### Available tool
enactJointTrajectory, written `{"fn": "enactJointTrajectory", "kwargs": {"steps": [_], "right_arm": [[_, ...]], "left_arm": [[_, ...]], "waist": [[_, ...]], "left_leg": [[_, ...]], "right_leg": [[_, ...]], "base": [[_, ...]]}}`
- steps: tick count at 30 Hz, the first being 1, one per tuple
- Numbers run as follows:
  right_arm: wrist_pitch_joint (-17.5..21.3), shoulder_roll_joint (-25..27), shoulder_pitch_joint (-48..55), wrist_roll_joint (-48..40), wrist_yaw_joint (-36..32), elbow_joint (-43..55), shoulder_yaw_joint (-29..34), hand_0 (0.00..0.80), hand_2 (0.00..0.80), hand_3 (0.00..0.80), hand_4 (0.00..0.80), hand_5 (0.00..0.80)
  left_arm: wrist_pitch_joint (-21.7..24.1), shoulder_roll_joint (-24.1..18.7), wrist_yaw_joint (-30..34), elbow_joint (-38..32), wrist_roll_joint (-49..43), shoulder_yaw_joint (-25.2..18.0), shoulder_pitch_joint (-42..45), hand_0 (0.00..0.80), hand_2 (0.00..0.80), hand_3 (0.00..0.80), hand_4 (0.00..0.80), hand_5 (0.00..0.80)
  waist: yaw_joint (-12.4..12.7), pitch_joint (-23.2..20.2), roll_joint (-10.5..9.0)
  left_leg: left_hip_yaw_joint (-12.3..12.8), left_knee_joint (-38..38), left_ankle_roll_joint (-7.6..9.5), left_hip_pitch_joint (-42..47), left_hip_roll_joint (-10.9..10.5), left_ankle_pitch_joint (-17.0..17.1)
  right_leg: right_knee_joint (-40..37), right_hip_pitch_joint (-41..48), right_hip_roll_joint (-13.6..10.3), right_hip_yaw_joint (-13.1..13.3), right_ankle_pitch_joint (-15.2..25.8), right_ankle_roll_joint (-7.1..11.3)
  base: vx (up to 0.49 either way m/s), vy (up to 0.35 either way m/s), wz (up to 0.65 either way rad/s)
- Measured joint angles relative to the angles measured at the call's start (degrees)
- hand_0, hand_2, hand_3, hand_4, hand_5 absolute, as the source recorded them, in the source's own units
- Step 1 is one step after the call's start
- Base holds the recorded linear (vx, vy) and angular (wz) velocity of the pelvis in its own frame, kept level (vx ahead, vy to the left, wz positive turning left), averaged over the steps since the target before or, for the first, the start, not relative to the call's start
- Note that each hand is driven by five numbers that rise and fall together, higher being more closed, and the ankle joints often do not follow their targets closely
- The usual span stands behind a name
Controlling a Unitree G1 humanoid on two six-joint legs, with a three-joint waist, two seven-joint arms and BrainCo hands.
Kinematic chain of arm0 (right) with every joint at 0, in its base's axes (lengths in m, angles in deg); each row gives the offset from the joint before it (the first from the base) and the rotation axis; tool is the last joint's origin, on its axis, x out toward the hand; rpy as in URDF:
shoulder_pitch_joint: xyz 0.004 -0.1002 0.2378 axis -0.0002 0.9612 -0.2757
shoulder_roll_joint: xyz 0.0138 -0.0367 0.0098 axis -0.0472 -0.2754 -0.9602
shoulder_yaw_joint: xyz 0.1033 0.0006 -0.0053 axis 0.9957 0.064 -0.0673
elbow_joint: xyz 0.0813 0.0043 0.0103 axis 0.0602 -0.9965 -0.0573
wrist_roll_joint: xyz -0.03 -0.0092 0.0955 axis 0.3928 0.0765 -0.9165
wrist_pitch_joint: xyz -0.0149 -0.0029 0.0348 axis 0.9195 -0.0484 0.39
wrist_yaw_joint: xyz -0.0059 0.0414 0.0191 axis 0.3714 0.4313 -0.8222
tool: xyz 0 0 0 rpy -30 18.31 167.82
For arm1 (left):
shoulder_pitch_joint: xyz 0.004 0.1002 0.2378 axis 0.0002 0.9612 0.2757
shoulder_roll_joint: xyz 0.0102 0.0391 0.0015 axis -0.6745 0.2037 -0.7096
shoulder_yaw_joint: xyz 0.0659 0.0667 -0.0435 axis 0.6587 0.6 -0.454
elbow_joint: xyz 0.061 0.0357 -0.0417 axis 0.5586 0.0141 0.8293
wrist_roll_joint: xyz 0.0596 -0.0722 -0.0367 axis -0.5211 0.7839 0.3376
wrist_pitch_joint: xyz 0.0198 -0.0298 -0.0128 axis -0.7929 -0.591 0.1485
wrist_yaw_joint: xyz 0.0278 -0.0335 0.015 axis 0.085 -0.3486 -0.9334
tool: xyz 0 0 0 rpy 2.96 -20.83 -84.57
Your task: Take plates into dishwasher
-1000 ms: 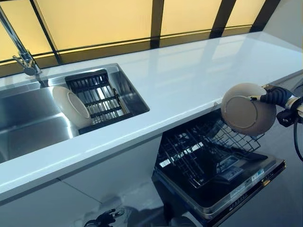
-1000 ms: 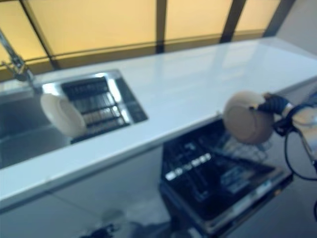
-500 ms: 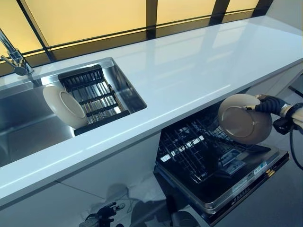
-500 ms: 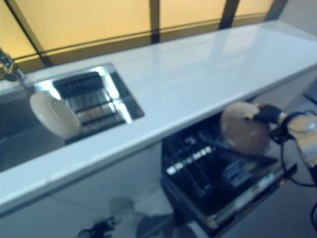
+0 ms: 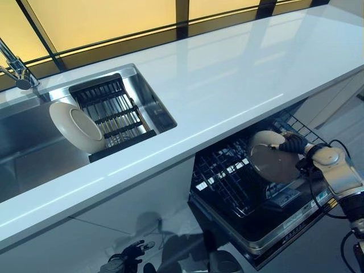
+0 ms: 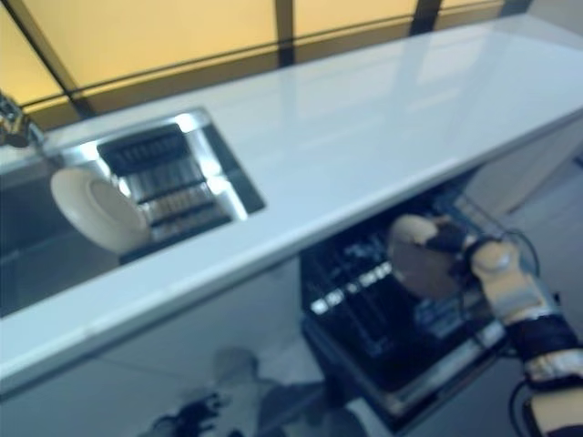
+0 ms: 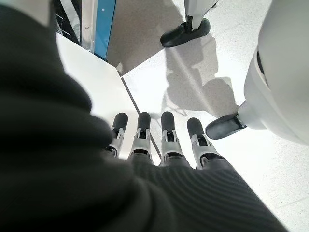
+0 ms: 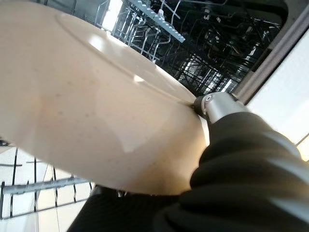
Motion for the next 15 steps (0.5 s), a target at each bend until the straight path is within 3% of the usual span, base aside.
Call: {"fn": "enactJointTrajectory", "kwargs": {"steps": [9, 15], "right_arm": [[1.3, -4.3, -0.7, 4.6, 4.5, -8.6, -3.7, 0.8, 0.8, 0.8, 0.8, 0.8], [1.4, -6.6, -1.5, 7.3, 6.5, -13.1, -6.8, 0.8, 0.8, 0.8, 0.8, 0.8]], "left_arm": [[0.0, 0.3, 0.0, 0.2, 0.0, 0.1, -0.5, 0.0, 0.0, 0.0, 0.0, 0.0], [0.1, 1.4, 0.0, 0.1, 0.2, 0.3, -1.5, 0.0, 0.0, 0.0, 0.0, 0.0]], "waist": [[0.4, 1.0, 2.01], [1.8, 1.0, 3.32]], "left_leg": [[-0.4, 0.0, 0.04, -0.2, 0.1, 0.0], [-2.2, 0.1, 0.14, -1.2, 0.2, 0.1]], "right_leg": [[0.0, 0.0, -0.1, -0.3, 0.0, -0.06], [0.0, -0.3, -0.2, -1.5, -0.1, -0.23]], "base": [[-0.003, -0.002, 0.01], [-0.003, -0.013, 0.1]]}}
